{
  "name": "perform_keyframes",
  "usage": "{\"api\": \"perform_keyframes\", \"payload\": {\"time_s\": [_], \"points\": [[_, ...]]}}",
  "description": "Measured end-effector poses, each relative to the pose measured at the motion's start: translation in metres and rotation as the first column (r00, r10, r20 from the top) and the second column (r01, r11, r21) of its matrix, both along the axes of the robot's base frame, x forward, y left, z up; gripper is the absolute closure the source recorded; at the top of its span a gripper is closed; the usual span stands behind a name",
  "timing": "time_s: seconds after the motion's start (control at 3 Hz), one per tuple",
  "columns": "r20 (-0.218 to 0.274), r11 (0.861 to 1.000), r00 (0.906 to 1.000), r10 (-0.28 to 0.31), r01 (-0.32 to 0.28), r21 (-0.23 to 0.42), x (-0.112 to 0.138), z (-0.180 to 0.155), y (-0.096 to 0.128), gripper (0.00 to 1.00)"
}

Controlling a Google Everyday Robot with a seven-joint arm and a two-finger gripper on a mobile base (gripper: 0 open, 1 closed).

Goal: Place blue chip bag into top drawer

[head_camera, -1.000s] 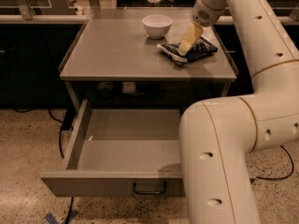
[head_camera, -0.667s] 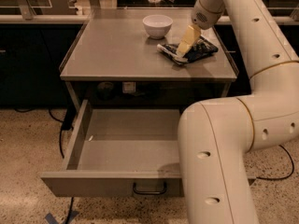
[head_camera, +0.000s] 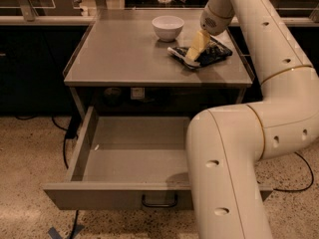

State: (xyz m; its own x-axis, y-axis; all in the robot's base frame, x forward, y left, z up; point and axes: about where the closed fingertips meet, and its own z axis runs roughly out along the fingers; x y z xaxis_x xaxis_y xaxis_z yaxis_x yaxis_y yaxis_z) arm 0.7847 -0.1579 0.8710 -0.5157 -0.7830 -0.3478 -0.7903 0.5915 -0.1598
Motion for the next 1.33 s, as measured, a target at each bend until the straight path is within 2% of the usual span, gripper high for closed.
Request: {"api": "perform_keyframes", "payload": {"time_s": [0.33, 0.67, 1.33], "points": [[0.000, 1.000, 1.0000, -0.007, 0.007, 0.012, 0.005, -0.007, 0.002, 0.00], [-0.019, 0.999, 0.9995, -0.025, 0.026, 0.030, 0.008, -0.021, 0.004, 0.00], [-0.097, 0.997, 0.9926, -0.073, 0.077, 0.032, 0.011, -0.055, 0.017, 0.00]]}}
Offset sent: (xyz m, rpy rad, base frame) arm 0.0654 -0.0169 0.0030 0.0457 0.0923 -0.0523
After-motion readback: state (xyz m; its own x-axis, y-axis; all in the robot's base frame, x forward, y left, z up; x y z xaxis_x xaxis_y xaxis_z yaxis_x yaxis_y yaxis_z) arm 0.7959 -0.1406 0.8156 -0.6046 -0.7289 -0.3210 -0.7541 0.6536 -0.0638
